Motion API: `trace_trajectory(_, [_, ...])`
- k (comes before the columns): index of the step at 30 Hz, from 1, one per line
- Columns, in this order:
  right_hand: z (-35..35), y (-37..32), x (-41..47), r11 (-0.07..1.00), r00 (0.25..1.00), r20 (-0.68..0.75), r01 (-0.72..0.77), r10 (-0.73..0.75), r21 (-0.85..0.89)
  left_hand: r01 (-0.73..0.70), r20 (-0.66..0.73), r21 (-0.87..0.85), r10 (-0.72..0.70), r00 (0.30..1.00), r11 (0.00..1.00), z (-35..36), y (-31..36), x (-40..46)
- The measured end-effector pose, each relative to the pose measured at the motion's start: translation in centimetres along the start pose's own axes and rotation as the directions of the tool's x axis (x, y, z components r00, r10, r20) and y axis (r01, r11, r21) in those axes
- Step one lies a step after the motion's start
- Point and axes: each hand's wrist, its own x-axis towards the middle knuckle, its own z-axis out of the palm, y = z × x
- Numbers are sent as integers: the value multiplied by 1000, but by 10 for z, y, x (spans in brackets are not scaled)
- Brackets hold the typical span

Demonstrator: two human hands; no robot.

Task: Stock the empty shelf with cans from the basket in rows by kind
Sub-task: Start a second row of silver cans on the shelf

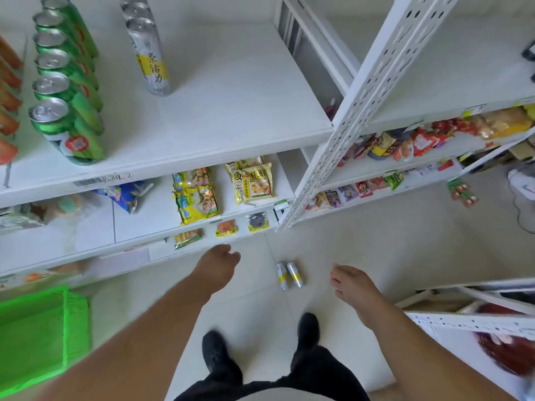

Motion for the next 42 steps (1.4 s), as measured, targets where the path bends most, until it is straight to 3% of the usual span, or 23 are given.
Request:
trace_trajectory(5, [-38, 10, 37, 987, 997, -25, -75, 72, -144, 76, -58, -33, -78, 995, 997, 42, 7, 16])
trace_trajectory(11, [-84, 37, 117, 930, 998, 61, -4, 29, -369, 287, -89, -71, -293, 952, 955, 142, -40, 68])
trace_trajectory(17, [-102, 77, 249, 858, 995, 96, 32, 20, -512, 287, -69, -37, -289, 955, 957, 244, -36, 130])
trace_trajectory(28, [-15, 227, 506, 811, 984, 98, -62, 146, -582, 295, -67, 165, -288, 955, 941, 369, -177, 383])
trace_trajectory(35, [47, 296, 640, 775, 998, 65, 57, -20, -629, 267, -110, 199, -249, 962, 943, 426, -252, 513])
trace_trajectory(42, [69, 328, 702, 786, 998, 32, 58, -48, -616, 287, -137, 156, -267, 954, 945, 463, -292, 575])
